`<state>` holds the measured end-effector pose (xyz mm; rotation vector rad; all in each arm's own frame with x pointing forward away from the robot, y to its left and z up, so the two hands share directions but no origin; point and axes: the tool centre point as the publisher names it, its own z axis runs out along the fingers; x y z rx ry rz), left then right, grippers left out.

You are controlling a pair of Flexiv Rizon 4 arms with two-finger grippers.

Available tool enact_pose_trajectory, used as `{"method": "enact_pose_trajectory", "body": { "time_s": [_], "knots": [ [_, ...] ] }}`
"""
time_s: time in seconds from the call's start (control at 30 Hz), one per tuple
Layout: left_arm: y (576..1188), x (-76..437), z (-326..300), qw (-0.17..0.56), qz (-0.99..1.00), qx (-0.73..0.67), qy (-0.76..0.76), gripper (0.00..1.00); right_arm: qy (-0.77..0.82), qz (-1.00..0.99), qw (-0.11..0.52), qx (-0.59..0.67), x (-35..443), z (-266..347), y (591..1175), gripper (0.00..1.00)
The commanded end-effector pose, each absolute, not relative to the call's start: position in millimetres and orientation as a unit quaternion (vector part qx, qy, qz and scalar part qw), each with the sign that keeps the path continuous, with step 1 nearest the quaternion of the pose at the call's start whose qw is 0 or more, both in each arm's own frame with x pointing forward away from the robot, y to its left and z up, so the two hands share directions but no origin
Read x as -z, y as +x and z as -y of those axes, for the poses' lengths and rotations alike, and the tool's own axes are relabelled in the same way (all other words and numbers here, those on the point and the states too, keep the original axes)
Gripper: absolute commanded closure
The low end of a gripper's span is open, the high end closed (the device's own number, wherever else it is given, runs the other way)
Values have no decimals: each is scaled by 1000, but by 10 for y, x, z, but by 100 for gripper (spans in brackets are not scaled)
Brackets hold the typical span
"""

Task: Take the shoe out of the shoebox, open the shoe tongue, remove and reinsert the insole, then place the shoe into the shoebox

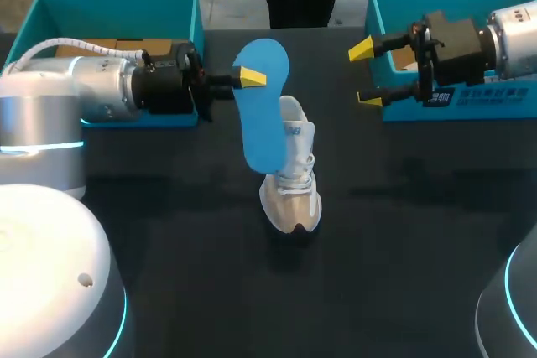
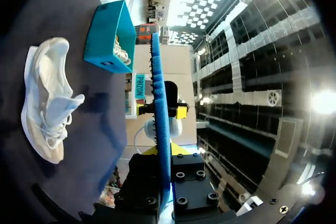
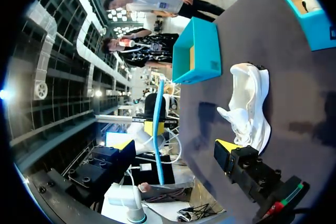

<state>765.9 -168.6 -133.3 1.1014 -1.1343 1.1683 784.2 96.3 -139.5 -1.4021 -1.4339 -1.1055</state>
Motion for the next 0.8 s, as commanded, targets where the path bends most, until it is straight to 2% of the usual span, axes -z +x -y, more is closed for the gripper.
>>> {"method": "enact_pose_trajectory", "body": {
  "time_s": [0.03, 0.13, 0.8],
  "knots": [
    [7779, 1448, 1715, 565, 487, -489, 452, 100, -559, 571, 412, 438, 1391, -966, 7840, 0],
    [7785, 1467, 1732, 564, 488, -491, 451, 100, -559, 571, 412, 438, 1391, -966, 7840, 0],
    [7907, 1621, 1802, 541, 500, -499, 456, 100, -643, 632, 264, 342, 976, -1266, 7735, 0]
  ]
}}
